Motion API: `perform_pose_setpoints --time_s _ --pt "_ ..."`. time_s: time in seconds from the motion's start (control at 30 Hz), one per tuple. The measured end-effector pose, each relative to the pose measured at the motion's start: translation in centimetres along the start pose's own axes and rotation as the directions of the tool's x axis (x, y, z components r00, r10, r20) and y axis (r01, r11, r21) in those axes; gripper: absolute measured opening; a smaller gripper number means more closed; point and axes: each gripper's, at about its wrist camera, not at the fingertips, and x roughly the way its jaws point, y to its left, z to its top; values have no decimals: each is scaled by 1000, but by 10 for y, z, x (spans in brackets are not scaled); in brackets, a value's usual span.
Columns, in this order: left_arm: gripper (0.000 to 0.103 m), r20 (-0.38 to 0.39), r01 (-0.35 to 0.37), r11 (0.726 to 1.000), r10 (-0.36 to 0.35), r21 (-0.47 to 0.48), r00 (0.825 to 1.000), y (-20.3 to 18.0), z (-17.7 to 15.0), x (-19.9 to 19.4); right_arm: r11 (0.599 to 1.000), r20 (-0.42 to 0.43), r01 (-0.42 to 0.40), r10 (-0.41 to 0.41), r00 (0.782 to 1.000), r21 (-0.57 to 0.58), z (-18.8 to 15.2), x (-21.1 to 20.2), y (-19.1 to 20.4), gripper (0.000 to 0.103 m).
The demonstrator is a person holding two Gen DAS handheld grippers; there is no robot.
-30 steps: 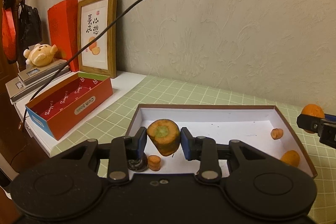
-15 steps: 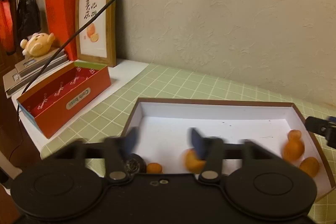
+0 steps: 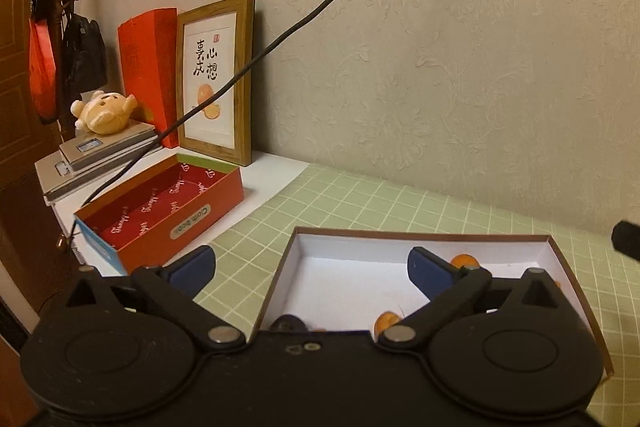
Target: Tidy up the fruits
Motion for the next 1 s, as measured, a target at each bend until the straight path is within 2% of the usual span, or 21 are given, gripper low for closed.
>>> perform_pose_setpoints --time_s 0.3,0.5,0.63,0.93,1.0 --pt "97 -14 36 999 -36 -8 999 13 2 -63 999 10 -41 41 999 1 14 -55 9 103" --pt "97 -2 70 998 -70 -5 998 14 1 -126 997 -5 -76 76 997 16 21 -113 17 103" --pt "97 7 106 994 -107 29 994 7 -4 -171 995 8 -88 88 996 46 24 -161 19 103" --pt "97 11 161 982 -163 95 987 -16 -31 -251 997 0 -26 26 1000 72 15 -251 18 103" --pt "97 3 163 983 -164 85 987 -17 -36 -261 996 5 -8 7 1000 87 14 -267 18 103"
